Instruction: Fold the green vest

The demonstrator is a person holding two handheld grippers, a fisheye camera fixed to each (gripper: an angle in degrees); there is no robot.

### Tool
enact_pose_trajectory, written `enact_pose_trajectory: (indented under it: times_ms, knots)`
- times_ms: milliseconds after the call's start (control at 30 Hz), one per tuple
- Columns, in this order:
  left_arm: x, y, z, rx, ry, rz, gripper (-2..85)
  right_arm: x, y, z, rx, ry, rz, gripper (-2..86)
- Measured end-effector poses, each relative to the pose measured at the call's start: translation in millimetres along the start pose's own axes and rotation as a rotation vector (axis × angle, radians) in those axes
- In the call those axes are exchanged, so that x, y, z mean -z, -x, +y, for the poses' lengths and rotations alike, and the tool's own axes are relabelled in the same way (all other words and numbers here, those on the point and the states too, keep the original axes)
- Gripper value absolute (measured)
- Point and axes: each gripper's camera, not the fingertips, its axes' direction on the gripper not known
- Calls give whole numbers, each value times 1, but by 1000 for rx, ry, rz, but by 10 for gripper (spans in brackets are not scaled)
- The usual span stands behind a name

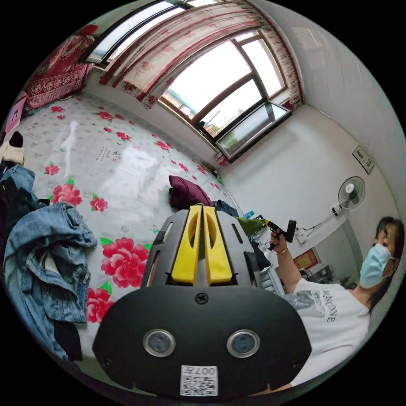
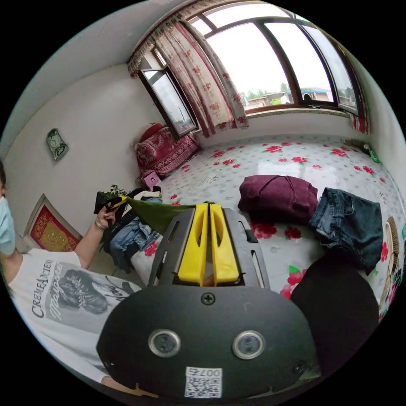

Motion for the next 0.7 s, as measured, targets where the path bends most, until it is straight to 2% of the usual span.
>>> enact_pose_trajectory:
  times_ms: [200,333,533,633,700]
  knots:
    - [10,-20,-29,-41,-76,48,-10,9,0,-34,33,-91,6,-3]
    - [36,-46,-13,-139,-103,27,-10,41,24,-15,174,-141,14,-3]
    - [68,-54,70,-179,-114,16,-10,69,41,59,258,-143,-13,-3]
    - [65,-36,125,-99,-69,3,-10,57,35,106,195,-50,-3,-3]
    - [55,-9,171,36,-32,-3,-10,43,25,134,113,37,11,-3]
